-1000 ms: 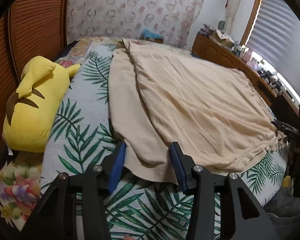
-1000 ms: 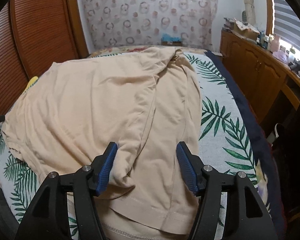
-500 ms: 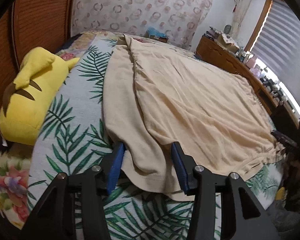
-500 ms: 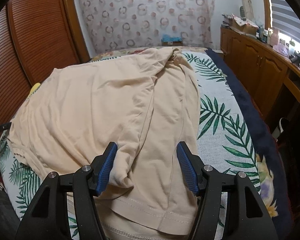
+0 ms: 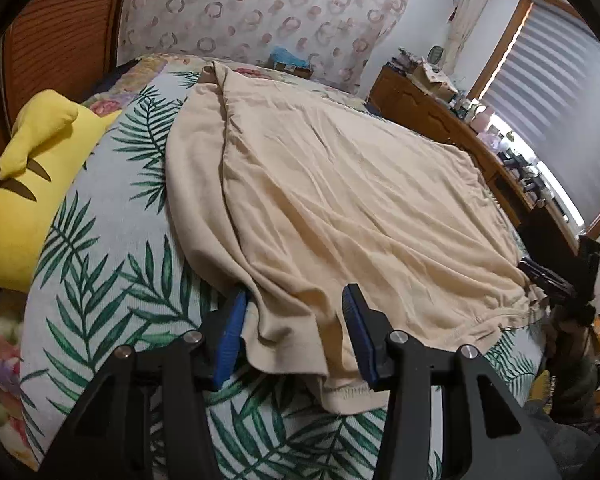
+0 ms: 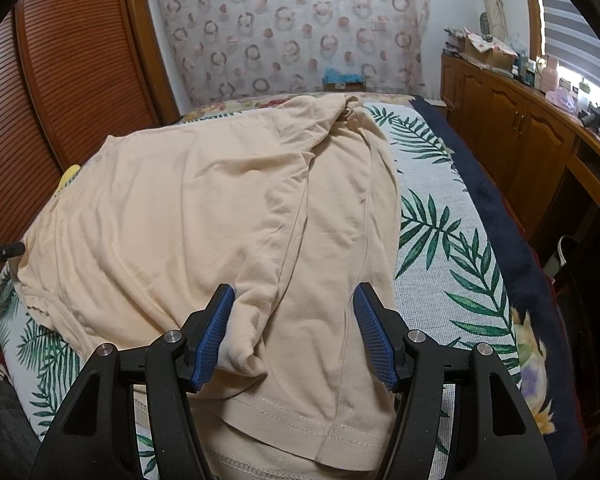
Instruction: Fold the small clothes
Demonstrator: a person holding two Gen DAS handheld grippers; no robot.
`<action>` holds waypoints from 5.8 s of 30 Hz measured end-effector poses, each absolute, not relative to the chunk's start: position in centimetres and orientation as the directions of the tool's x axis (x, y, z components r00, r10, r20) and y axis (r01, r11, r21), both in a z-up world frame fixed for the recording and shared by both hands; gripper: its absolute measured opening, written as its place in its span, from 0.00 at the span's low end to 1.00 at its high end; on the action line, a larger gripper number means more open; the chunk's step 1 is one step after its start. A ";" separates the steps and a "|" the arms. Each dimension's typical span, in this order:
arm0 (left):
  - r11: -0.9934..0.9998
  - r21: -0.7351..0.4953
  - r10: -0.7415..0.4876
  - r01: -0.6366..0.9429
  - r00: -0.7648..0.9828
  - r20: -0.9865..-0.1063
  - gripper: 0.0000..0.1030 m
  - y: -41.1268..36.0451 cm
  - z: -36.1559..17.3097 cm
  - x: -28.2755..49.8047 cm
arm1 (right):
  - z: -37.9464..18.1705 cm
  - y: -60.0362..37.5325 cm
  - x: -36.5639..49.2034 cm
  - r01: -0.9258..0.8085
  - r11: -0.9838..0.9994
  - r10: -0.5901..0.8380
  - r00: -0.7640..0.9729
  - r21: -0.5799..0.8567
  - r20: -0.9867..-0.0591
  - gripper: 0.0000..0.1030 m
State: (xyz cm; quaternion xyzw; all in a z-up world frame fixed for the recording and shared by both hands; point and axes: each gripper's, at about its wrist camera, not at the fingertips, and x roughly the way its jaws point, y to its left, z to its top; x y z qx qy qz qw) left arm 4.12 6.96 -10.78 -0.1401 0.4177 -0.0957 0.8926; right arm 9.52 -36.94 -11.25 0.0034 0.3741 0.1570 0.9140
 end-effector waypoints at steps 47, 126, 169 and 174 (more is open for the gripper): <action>0.781 -0.141 -0.567 0.608 0.596 -0.568 0.27 -15.5 2.9 8.1 | -11.3 -36.7 9.6 -0.279 0.948 0.308 0.672 0.155 -0.673 0.61; 0.965 -0.122 -0.261 0.233 0.787 -0.559 0.31 -3.0 -3.1 6.3 | -3.6 -28.2 10.7 -0.501 0.864 0.372 0.704 -0.052 -0.605 0.57; 0.972 -0.161 -0.233 0.169 0.753 -0.615 0.31 0.1 -6.2 6.5 | 1.2 -24.6 22.8 -0.570 0.798 0.326 0.683 -0.197 -0.654 0.03; 0.972 -0.158 -0.236 0.177 0.752 -0.615 0.31 -0.4 -6.2 6.6 | 2.6 -28.8 27.8 -0.454 0.862 0.209 0.724 -0.226 -0.657 0.03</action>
